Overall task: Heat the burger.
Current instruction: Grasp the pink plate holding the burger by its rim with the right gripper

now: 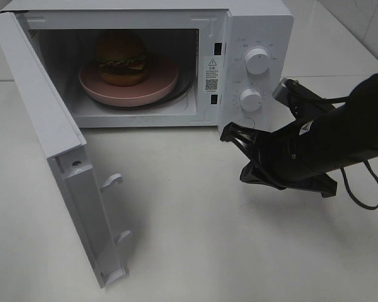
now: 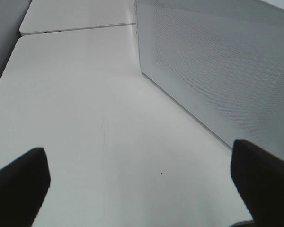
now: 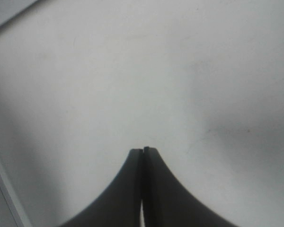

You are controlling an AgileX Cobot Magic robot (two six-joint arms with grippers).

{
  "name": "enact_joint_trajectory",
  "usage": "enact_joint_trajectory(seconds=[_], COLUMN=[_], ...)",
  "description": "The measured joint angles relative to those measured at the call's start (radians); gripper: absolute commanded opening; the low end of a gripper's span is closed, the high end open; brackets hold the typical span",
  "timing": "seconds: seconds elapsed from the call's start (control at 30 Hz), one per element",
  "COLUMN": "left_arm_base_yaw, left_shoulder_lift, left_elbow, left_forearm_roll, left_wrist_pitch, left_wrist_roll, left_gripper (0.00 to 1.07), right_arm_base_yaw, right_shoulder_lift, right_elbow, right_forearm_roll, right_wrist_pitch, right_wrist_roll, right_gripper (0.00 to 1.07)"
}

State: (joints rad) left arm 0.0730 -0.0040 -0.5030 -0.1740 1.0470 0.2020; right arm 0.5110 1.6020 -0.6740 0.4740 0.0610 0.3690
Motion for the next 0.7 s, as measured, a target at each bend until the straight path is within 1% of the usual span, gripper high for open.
enact_joint_trajectory(seconds=[0.07, 0.13, 0.17, 0.23, 0.33, 0.4, 0.5, 0.57, 0.6, 0.63, 0.67, 0.7], left_arm_base_yaw=[0.000, 0.000, 0.000, 0.000, 0.000, 0.000, 0.000, 0.000, 0.000, 0.000, 0.000, 0.000], left_shoulder_lift=[0.000, 0.000, 0.000, 0.000, 0.000, 0.000, 0.000, 0.000, 0.000, 0.000, 0.000, 0.000], left_elbow=[0.000, 0.000, 0.000, 0.000, 0.000, 0.000, 0.000, 0.000, 0.000, 0.000, 0.000, 0.000], left_forearm_roll=[0.000, 0.000, 0.000, 0.000, 0.000, 0.000, 0.000, 0.000, 0.000, 0.000, 0.000, 0.000], left_wrist_pitch=[0.000, 0.000, 0.000, 0.000, 0.000, 0.000, 0.000, 0.000, 0.000, 0.000, 0.000, 0.000], left_wrist_roll=[0.000, 0.000, 0.000, 0.000, 0.000, 0.000, 0.000, 0.000, 0.000, 0.000, 0.000, 0.000], left_gripper=[0.98, 0.98, 0.98, 0.98, 0.98, 0.98, 0.98, 0.98, 0.98, 0.98, 0.98, 0.98], right_arm_base_yaw=[-0.001, -0.003, -0.003, -0.003, -0.003, -0.003, -0.003, -0.003, -0.003, -0.003, -0.003, -0.003], right_shoulder_lift=[0.000, 0.000, 0.000, 0.000, 0.000, 0.000, 0.000, 0.000, 0.000, 0.000, 0.000, 0.000], right_elbow=[-0.013, -0.061, -0.061, -0.097, -0.110, -0.160, -0.173, -0.214, -0.214, -0.224, -0.242, -0.242], right_forearm_roll=[-0.015, -0.080, -0.080, -0.115, -0.126, -0.161, -0.169, -0.201, -0.201, -0.212, -0.230, -0.230], right_wrist_pitch=[0.038, 0.163, 0.163, 0.241, 0.266, 0.364, 0.389, 0.471, 0.471, 0.493, 0.529, 0.529], right_wrist_roll=[-0.027, -0.126, -0.126, -0.209, -0.243, -0.395, -0.442, -0.620, -0.620, -0.670, -0.772, -0.772], right_gripper=[0.00, 0.01, 0.01, 0.01, 0.01, 0.02, 0.02, 0.03, 0.03, 0.03, 0.04, 0.04])
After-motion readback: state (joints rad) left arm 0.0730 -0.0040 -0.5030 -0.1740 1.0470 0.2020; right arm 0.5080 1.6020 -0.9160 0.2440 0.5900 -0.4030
